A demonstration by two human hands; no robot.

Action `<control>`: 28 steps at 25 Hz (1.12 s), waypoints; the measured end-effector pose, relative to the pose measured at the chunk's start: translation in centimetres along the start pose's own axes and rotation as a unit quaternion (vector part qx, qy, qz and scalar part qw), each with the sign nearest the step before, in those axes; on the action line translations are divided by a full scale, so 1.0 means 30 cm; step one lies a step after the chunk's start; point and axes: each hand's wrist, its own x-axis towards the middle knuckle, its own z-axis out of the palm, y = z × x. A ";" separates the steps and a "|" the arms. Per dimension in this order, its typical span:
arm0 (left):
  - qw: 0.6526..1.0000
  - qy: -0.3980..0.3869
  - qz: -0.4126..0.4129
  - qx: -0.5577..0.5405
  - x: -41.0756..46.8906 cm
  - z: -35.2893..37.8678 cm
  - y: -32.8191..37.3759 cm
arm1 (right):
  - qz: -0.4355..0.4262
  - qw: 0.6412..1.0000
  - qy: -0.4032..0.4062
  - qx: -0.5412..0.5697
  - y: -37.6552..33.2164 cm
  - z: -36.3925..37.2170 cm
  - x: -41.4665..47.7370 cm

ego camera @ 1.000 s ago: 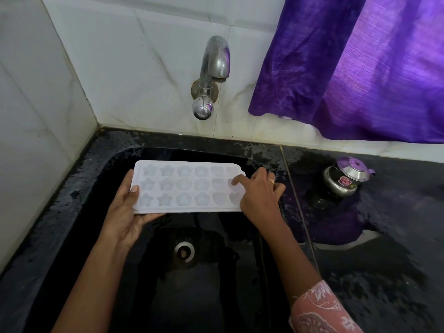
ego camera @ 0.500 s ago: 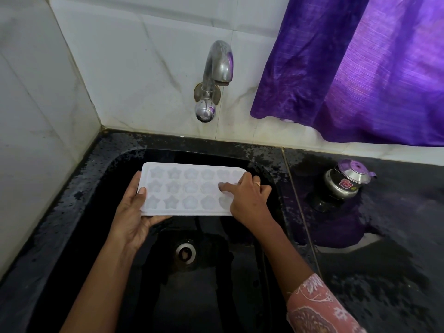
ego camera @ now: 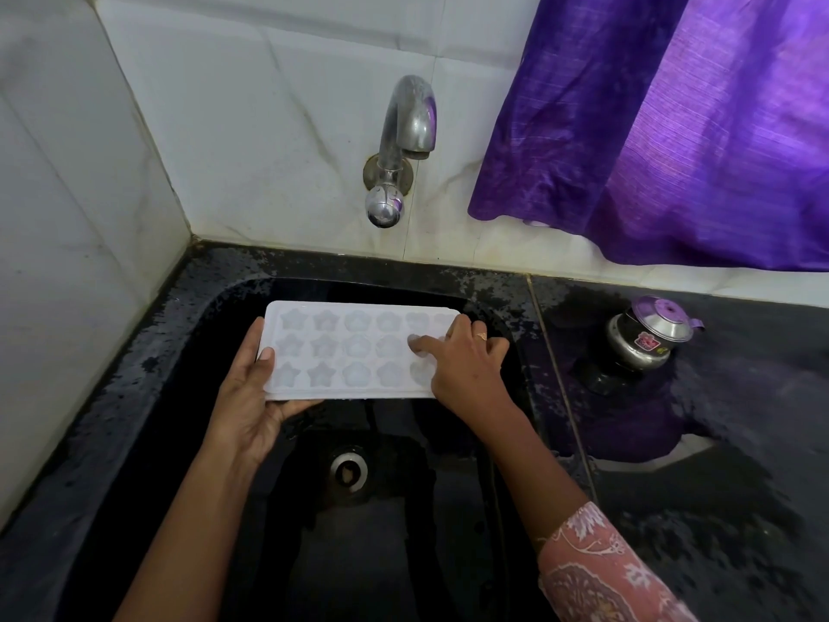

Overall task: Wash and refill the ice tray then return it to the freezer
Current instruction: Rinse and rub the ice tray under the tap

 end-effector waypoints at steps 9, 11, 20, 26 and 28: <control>1.000 -0.001 0.005 0.011 0.012 -0.001 0.012 | -0.014 1.000 -0.002 -0.002 0.026 0.002 -0.009; 1.000 -0.004 0.004 0.007 0.010 0.002 0.011 | -0.009 1.000 0.003 -0.004 0.026 -0.002 -0.007; 1.000 0.004 -0.006 0.007 0.006 0.017 0.002 | -0.008 1.000 -0.004 -0.006 0.005 -0.007 0.003; 1.000 0.000 -0.008 0.005 -0.002 0.018 0.006 | -0.033 0.999 0.026 -0.002 -0.042 -0.047 0.000; 1.000 -0.003 -0.006 0.004 -0.005 0.022 0.008 | -0.052 0.999 0.002 -0.006 -0.064 -0.035 0.004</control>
